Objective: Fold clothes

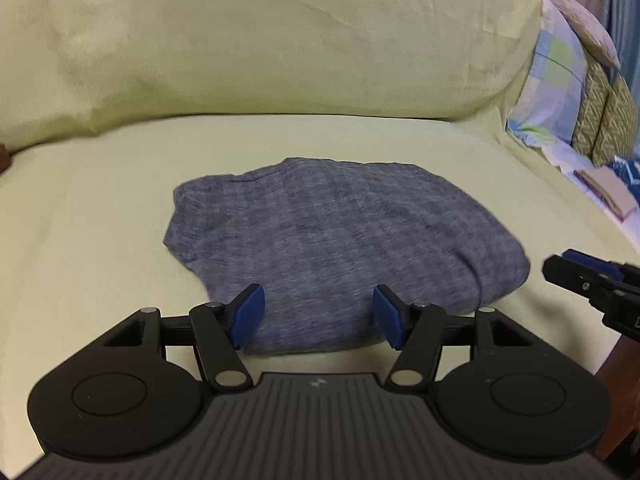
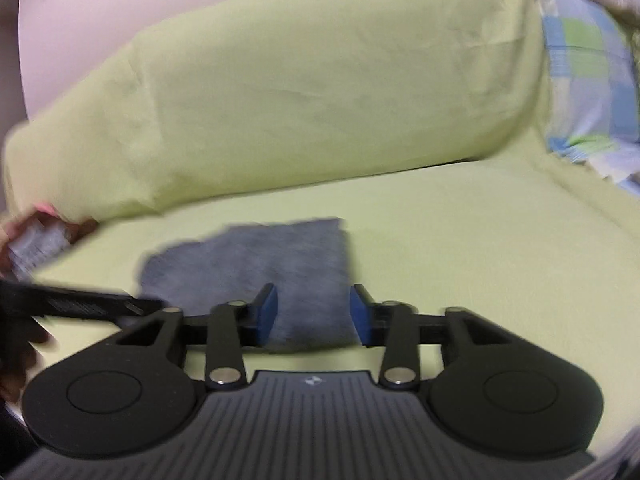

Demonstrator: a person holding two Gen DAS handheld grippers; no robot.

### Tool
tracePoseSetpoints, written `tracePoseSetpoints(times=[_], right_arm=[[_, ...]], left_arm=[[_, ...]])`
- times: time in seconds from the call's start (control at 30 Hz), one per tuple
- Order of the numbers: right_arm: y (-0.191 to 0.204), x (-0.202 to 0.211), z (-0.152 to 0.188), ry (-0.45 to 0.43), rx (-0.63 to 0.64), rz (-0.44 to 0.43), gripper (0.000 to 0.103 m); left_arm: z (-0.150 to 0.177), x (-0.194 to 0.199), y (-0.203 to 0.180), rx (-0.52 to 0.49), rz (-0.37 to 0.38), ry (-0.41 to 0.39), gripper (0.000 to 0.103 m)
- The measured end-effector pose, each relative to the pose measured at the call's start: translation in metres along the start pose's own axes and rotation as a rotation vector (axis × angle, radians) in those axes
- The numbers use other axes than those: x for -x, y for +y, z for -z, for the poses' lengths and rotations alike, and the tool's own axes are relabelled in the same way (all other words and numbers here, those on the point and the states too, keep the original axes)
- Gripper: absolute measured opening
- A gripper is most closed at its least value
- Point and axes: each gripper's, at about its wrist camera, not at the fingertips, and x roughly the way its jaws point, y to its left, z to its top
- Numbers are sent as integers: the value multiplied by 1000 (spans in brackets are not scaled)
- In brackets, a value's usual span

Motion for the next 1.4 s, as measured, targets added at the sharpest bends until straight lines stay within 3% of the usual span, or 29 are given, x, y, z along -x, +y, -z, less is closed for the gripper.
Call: tracePoseSetpoints(times=[0.2,0.3,0.4,0.5,0.7,0.77,0.9,1.0,1.07,1.17,1.2,1.23,1.37,1.4], right_arm=[[-8,-21,3,34,-6,-52,35],[-11,-28,5,36,-27,-69,35],[-10,-34,6,49,0,-90,9],[0,-31,7,42,96,-76,6],[-3,-26,2,41,113,-48,3],[-11,-32,6,70,80,-29,2],[-15,-24,5,37,63,-31,2],[-25,-28,5,56,119,77,0],[-44,-24,2,74,54,29,0],[-42,-11,-2,41,46,-62,8],[-36,-9,-2,47,52,-109,25],[-29,-10,0,59,72,-132,32],[-24,-25,11,100,94,-134,29],[-24,-28,13,101,92,-137,16]], left_arm=[[11,5,17,145,33,8,64],[12,2,16,191,41,1,71],[15,-11,10,154,-13,53,69],[21,-17,1,66,-69,53,69],[20,-23,3,50,-72,72,71],[21,-25,3,40,-74,73,72],[23,-26,7,20,-68,68,73],[21,-27,10,15,-61,78,73],[20,-27,11,15,-57,82,72],[19,-27,8,19,-61,86,72],[19,-27,8,21,-62,87,72],[19,-27,7,21,-60,87,73],[18,-25,9,27,-48,93,72],[18,-25,9,28,-47,94,73]])
